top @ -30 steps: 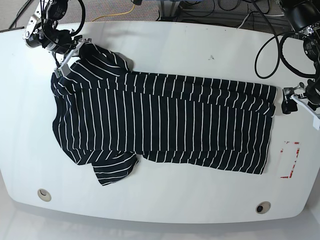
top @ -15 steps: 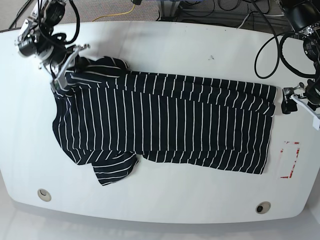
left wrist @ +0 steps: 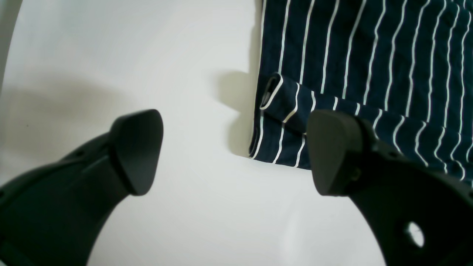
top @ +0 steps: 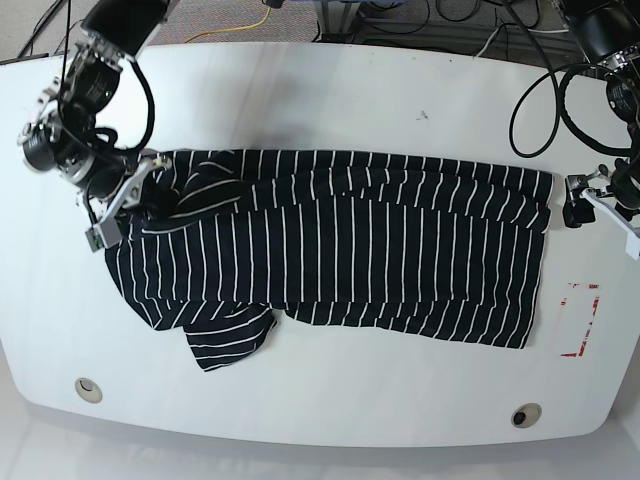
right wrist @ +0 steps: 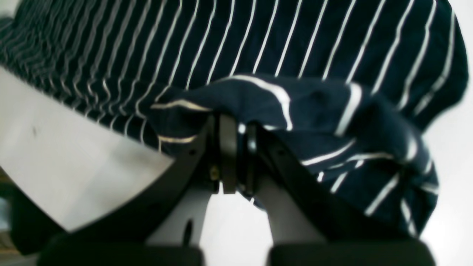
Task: Layout the t-shirt on the table in an organized manner, then fold the t-shirt properly
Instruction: 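Move the right gripper along the shirt edge and grasp the shoulder fabric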
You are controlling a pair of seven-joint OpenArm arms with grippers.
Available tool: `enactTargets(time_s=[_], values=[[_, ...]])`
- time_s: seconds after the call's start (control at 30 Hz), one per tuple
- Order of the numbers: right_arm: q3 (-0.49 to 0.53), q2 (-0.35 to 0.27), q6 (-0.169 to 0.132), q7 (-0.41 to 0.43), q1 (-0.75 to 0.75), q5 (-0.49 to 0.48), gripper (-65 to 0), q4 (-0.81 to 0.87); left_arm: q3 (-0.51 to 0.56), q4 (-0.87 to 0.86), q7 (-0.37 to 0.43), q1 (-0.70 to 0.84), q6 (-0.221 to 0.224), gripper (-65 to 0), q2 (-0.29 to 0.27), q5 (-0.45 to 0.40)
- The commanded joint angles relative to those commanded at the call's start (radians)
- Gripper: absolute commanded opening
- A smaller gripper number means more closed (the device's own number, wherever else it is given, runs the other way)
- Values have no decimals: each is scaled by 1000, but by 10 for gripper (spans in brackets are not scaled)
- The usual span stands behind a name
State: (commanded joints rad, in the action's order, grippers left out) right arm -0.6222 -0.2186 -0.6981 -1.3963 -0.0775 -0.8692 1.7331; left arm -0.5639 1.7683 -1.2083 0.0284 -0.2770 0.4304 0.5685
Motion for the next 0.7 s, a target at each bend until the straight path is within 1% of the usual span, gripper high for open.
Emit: enactTargets(time_s=[0.13,0.23,0.33,0.4,0.47,0.57,0.6,0.63,0.67,0.7], values=[[0,-23,0,0,-64,0,-650,-104,0,0,0,2,0,-65,0,0],[0,-28,0,0,-97,0,-650,-164,0,0,0,2,0,-65,0,0],[3,-55,0,0,-123,2,-648,-213,0,0,0,2,0,-65,0,0],[23,-64,0,8,-137,2,-633,-244,0,0,0,2,0,-65,0,0],[43,-69,0,22,-144,2,-601,-269,0,0,0,2,0,-65,0,0],[72,-95,0,44,-144,2,-484,-299,0,0,0,2,0,-65,-2,0],[83,-104,0,50,-144,2,-403,-310,0,0,0,2,0,-65,-2,0],[86,-104,0,51,-144,2,-369,-313,0,0,0,2,0,-65,-2,0],[89,-109,0,54,-144,2,-303,-318,0,0,0,2,0,-65,-2,0],[94,-112,0,59,-141,2,-192,-321,0,0,0,2,0,-65,-2,0]])
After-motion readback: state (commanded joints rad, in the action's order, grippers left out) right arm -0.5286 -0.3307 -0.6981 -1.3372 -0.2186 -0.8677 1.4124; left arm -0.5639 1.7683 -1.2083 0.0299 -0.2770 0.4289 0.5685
